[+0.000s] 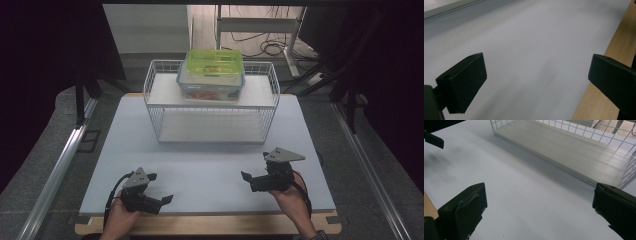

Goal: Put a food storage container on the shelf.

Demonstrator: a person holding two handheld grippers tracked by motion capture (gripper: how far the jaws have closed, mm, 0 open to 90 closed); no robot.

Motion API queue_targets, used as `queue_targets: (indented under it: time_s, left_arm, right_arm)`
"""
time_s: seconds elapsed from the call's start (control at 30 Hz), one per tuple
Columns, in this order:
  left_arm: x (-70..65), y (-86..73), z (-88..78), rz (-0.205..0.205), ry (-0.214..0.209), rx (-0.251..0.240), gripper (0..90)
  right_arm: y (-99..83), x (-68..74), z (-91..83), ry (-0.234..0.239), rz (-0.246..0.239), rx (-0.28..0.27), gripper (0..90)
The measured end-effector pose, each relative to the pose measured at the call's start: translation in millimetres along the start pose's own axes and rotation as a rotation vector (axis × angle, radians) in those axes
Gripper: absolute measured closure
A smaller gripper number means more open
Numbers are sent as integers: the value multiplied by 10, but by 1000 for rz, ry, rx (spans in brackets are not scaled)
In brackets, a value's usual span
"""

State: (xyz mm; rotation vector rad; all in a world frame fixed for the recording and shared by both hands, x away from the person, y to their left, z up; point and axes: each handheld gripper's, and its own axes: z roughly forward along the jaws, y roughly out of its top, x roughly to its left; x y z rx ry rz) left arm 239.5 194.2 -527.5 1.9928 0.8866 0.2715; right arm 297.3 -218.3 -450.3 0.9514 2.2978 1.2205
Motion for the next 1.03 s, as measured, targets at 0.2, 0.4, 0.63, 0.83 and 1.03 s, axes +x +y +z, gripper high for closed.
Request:
queue_targets:
  time_s: [0.2,0.4,0.63,0.83,1.03]
  left_arm:
    - [-13,2,3,16,13,1,8]
    - [-13,-1,2,21,23,2,9]
    - [-4,-4,-8,16,22,-5,18]
    - [-4,-8,1,14,14,1,23]
    - [12,-3,-2,-6,0,-8,20]
  right_arm:
    - [-115,-26,-28,-22,-4,11,0]
    - [-275,-54,-28,-41,2,39,0]
    - [-451,-83,-40,-55,9,53,0]
    - [-616,-72,23,-54,21,119,0]
    - [-645,-43,74,-67,3,156,0]
